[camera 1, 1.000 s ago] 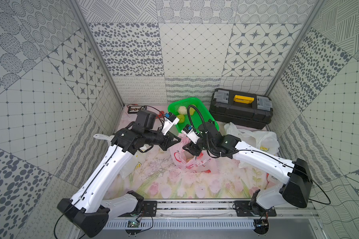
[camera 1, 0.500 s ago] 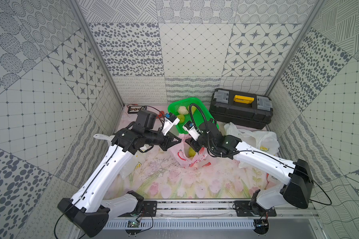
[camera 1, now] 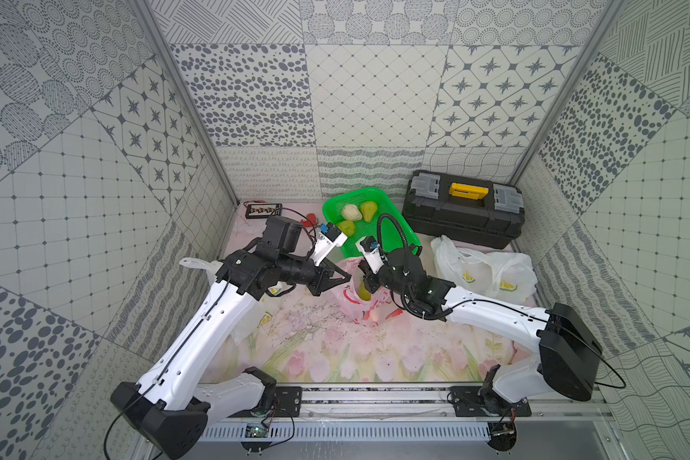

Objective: Place the pears into plastic bags & tie knots
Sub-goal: Tie the plastic bag at the center of the board.

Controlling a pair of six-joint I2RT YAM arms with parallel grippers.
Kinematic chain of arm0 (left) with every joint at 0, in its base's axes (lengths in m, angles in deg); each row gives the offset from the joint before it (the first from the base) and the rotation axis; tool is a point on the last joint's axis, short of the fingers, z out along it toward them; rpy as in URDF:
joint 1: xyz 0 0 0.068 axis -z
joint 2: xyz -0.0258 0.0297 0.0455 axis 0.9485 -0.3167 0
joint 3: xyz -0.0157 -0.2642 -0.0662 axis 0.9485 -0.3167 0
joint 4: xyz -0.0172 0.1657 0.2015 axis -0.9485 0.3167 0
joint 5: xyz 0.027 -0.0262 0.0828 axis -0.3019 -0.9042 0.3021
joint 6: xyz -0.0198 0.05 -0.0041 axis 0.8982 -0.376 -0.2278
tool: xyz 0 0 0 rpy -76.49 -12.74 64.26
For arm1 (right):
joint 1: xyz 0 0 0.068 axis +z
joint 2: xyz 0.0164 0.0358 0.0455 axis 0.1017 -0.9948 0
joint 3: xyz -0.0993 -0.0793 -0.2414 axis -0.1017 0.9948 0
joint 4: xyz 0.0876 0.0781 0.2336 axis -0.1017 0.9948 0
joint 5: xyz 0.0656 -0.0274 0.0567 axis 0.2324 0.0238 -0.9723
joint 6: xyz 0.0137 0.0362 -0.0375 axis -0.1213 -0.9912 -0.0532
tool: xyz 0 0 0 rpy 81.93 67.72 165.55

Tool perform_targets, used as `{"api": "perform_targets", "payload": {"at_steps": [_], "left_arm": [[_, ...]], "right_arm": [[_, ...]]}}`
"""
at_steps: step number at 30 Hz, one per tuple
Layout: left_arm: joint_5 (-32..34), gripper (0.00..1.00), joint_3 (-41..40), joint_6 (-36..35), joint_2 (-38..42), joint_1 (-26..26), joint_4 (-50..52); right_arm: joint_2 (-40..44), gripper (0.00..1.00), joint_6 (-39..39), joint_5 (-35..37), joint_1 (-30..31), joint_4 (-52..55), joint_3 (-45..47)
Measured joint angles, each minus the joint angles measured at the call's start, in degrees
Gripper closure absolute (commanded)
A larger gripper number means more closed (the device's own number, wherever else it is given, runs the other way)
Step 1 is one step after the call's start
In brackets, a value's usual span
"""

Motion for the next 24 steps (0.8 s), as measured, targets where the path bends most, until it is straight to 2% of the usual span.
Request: {"api": "perform_targets", "payload": {"at_steps": [3,6,10,14,16,19,24], "left_arm": [[-1.18,1.0,-0.76,-0.33,0.42,0.59,-0.02],[-1.73,0.92,-1.73,-0.66,1.09,1.38,-0.44],[-2.67,0.66,-2.38,-1.42,2.38,2.16,-0.09],[-2.51,0.51,-1.31,-2.73,4.5,1.57,1.9],[-2.21,0.44,0.28,-3.06,5.75,-0.44,2.49],[-1.64,0.39,2.84,-3.21,7.17,-4.04,2.51],[0.26,0.4,5.18,-2.64,5.81,-7.08,0.5]], "right_arm": [[-0.17,1.0,-0.85,0.31,0.0,-6.47,1.07],[-0.79,1.0,-1.97,0.26,0.07,-13.35,2.71],[-1.79,1.0,-3.89,0.26,0.09,-23.12,7.06],[-4.28,1.0,-5.42,-0.63,-0.37,-30.29,9.77],[-5.2,1.0,-6.1,-1.05,-0.42,-32.74,10.67],[-5.88,1.0,-6.43,-1.44,-0.48,-35.47,11.02],[-6.56,1.0,-5.92,-1.51,-0.48,-39.23,11.02]]}}
